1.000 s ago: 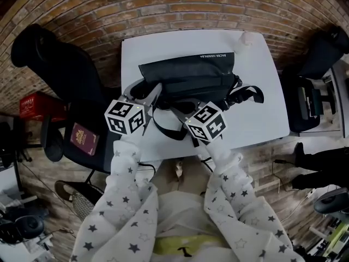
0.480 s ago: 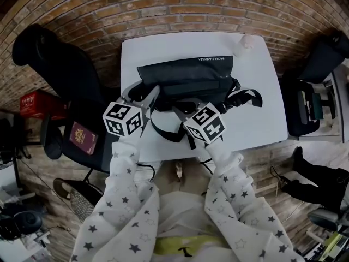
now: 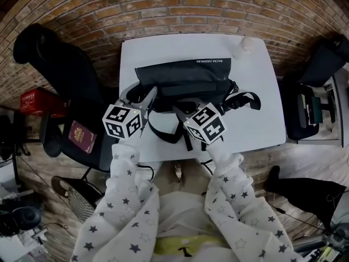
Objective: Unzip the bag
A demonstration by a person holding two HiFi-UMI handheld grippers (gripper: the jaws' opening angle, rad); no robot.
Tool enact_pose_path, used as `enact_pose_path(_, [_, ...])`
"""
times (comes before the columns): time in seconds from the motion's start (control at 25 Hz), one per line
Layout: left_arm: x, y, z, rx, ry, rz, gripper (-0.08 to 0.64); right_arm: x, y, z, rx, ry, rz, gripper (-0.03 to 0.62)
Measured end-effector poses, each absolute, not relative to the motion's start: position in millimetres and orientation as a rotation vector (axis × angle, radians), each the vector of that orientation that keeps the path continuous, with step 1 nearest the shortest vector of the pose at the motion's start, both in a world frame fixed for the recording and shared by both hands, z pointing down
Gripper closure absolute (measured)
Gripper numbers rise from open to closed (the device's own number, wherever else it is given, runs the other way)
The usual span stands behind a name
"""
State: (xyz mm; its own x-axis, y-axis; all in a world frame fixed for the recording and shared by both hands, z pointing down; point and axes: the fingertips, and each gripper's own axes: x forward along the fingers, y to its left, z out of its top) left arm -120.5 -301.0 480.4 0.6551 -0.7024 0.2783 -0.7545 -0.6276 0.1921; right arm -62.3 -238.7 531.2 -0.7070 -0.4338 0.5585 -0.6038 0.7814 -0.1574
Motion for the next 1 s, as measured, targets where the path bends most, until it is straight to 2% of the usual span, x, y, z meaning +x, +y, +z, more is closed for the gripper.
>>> enact_pose_path(0.48, [-132.8, -301.1, 480.2, 2.572, -1.208, 0.248, 0.391, -58.5, -243.1, 529.2, 0.807, -2.437, 0.434, 0.577])
enact_pose_path(1.0, [-141.5, -303.3, 481.4, 2.540, -1.311, 0.225, 0.388, -19.4, -253.0, 529.0, 0.938, -2.375, 0.447, 0.577])
